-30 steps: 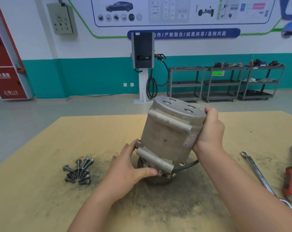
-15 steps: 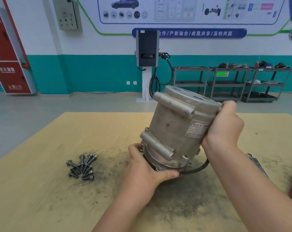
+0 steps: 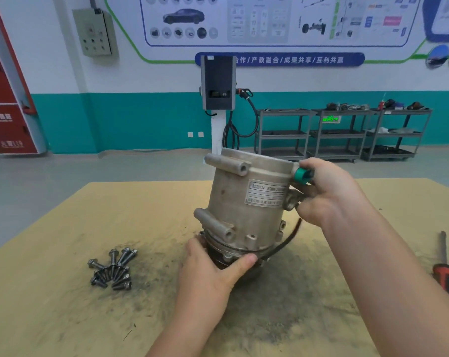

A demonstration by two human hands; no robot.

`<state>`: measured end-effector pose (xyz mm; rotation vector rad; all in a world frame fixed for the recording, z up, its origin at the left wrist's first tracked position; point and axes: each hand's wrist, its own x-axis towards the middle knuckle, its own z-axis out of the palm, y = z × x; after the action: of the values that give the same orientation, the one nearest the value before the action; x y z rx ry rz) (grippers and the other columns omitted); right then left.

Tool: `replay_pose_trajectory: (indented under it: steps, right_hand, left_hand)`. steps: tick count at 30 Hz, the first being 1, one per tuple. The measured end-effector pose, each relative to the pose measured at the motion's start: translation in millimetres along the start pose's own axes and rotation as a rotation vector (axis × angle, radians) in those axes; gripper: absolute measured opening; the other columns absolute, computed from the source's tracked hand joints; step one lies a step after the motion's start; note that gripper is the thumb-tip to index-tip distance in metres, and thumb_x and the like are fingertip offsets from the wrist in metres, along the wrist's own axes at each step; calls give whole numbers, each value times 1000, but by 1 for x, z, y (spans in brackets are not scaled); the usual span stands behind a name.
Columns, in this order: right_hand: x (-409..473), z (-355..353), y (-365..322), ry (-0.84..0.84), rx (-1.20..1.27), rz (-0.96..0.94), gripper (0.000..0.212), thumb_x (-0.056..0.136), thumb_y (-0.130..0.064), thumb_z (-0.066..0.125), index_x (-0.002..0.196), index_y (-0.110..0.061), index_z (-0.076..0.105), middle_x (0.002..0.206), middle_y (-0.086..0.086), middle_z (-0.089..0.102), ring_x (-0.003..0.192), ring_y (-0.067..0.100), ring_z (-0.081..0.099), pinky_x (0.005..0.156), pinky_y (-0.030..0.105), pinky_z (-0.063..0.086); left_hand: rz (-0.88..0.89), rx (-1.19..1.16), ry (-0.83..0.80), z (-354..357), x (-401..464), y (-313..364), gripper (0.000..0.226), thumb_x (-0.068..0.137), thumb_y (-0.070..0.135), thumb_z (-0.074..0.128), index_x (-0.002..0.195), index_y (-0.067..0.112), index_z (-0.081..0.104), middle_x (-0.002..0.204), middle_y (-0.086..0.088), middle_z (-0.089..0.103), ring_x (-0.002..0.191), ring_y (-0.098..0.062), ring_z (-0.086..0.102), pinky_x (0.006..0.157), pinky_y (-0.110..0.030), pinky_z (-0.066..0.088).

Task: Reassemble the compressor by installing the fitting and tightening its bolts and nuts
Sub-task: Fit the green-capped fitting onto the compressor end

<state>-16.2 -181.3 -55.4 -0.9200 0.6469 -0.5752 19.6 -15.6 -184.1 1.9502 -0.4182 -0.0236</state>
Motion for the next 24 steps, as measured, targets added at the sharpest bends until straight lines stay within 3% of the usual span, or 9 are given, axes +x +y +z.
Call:
replay_pose_trajectory:
  steps: [2, 5, 6, 8, 12, 16, 19, 21, 24]
  right_hand:
    - [-2, 3, 0, -39, -60, -76, 8, 94, -6, 50, 90, -11, 55, 97, 10, 57, 76, 20, 54, 40, 29, 53]
    - [-1, 6, 2, -23, -185, -188, 11, 95, 0, 48, 88, -8, 52, 90, 8, 52, 76, 18, 49, 86, 44, 52]
    - [0, 6, 1, -11, -229, -211, 7, 95, 0, 49, 93, -6, 52, 94, 9, 53, 82, 20, 51, 86, 44, 52]
    - [2, 3, -3, 8, -272, -239, 15, 94, 2, 47, 108, -2, 51, 99, 10, 56, 92, 23, 55, 66, 33, 48]
    - [5, 1, -7, 96, -253, -258, 23, 94, 7, 39, 113, -2, 49, 86, 4, 49, 75, 14, 46, 41, 17, 41]
    - [9, 1, 10, 167, -88, -282, 31, 88, 9, 35, 113, -4, 48, 83, 4, 45, 67, 14, 41, 54, 24, 34]
    - [9, 2, 20, 195, -7, -286, 16, 88, 3, 39, 87, -11, 48, 77, 3, 46, 63, 17, 42, 54, 27, 31]
    - [10, 2, 25, 189, 22, -300, 15, 89, -7, 45, 78, -15, 49, 71, 0, 50, 63, 17, 44, 55, 28, 32]
    - [15, 2, 35, 175, 46, -343, 20, 88, -17, 52, 68, -19, 55, 55, -9, 57, 58, 14, 52, 56, 27, 40]
  left_hand:
    - [12, 144, 36, 5, -4, 3, 100, 48, 78, 71, 125, 24, 36, 122, 10, 51, 118, -20, 51, 94, -40, 46]
    - [22, 264, 56, 2, -6, 8, 110, 41, 91, 49, 124, 20, 40, 125, 3, 48, 126, -25, 44, 105, -46, 39]
    - [34, 289, 49, 0, -6, 9, 112, 38, 93, 40, 124, 20, 40, 127, 2, 46, 130, -26, 40, 108, -48, 36]
    - [52, 367, 41, -4, -9, 11, 115, 39, 94, 29, 128, 21, 38, 136, 0, 42, 136, -28, 31, 112, -50, 29]
    - [68, 551, 48, 1, -18, 15, 112, 45, 93, 12, 130, 22, 30, 150, -3, 31, 142, -26, 24, 114, -46, 25]
    - [71, 741, 103, -6, -19, 21, 109, 45, 96, 11, 118, 23, 46, 136, 1, 46, 133, -22, 38, 107, -40, 35]
    - [-18, 826, 106, -9, -23, 26, 115, 31, 95, 0, 110, 17, 31, 122, 1, 45, 121, -21, 46, 100, -37, 39]
    - [-46, 760, 97, -6, -21, 24, 126, 30, 96, 11, 127, 16, 16, 136, -3, 36, 131, -22, 40, 107, -39, 35]
    - [-80, 518, -7, 0, -17, 21, 142, 47, 89, 58, 149, 16, -9, 156, -1, 20, 145, -20, 22, 116, -44, 24]
